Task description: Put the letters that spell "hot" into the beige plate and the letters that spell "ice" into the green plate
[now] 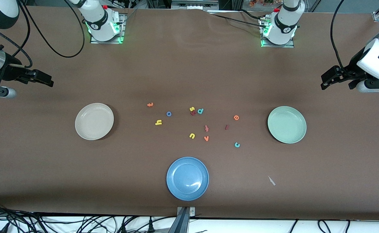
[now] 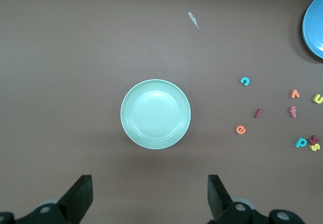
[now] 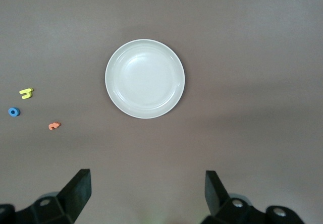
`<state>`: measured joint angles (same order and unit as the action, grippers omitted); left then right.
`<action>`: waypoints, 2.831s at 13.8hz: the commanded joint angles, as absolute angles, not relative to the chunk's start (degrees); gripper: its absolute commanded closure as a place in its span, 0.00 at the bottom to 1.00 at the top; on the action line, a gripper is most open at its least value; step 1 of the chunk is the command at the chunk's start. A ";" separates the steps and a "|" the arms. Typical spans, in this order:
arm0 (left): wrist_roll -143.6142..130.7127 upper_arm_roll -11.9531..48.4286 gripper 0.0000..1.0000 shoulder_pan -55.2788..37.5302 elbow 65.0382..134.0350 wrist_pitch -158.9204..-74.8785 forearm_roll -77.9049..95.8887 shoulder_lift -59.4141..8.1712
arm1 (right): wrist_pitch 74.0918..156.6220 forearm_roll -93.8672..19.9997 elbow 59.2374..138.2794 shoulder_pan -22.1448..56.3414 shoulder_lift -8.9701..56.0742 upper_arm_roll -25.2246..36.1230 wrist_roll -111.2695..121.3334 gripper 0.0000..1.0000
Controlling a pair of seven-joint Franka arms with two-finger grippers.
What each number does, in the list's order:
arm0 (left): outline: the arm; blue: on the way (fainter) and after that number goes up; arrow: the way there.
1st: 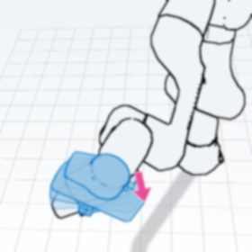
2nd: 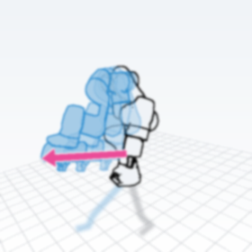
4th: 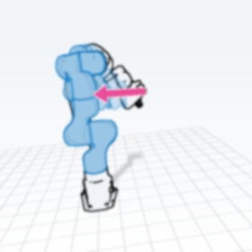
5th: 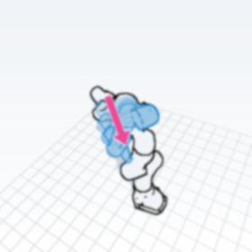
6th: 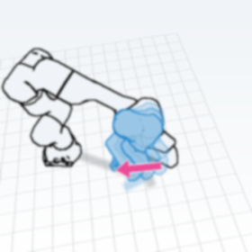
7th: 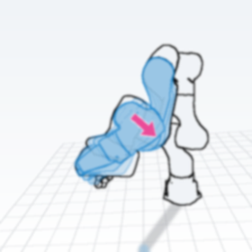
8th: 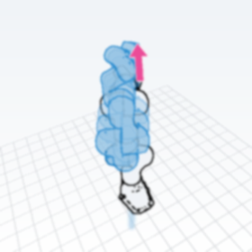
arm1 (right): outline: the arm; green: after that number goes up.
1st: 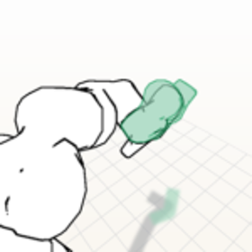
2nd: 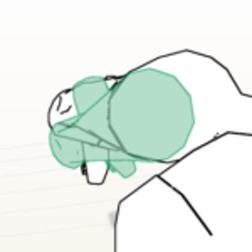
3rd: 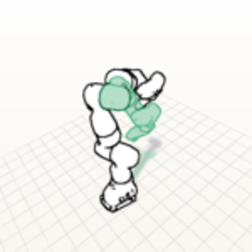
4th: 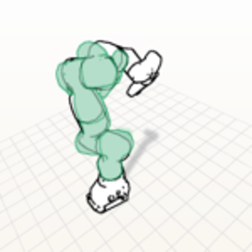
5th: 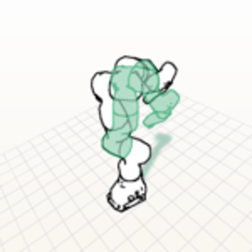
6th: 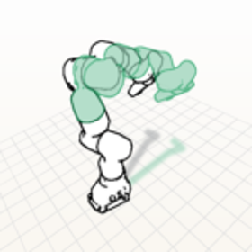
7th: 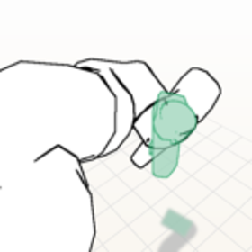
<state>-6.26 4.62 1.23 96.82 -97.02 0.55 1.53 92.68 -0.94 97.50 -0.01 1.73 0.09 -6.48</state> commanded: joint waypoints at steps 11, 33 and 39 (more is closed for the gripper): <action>-6.59 4.48 0.00 1.23 95.01 -95.19 1.76 0.70 | 91.50 -1.93 96.59 -0.18 2.02 0.09 -6.06 0.00; -6.59 4.39 0.00 1.41 95.10 -94.75 1.93 0.70 | 91.58 -2.81 97.29 7.01 6.15 -0.97 -12.63 0.00; -6.59 4.48 0.00 1.41 95.10 -94.66 1.93 0.70 | 102.10 -9.49 107.20 10.72 6.59 -3.85 -17.48 0.00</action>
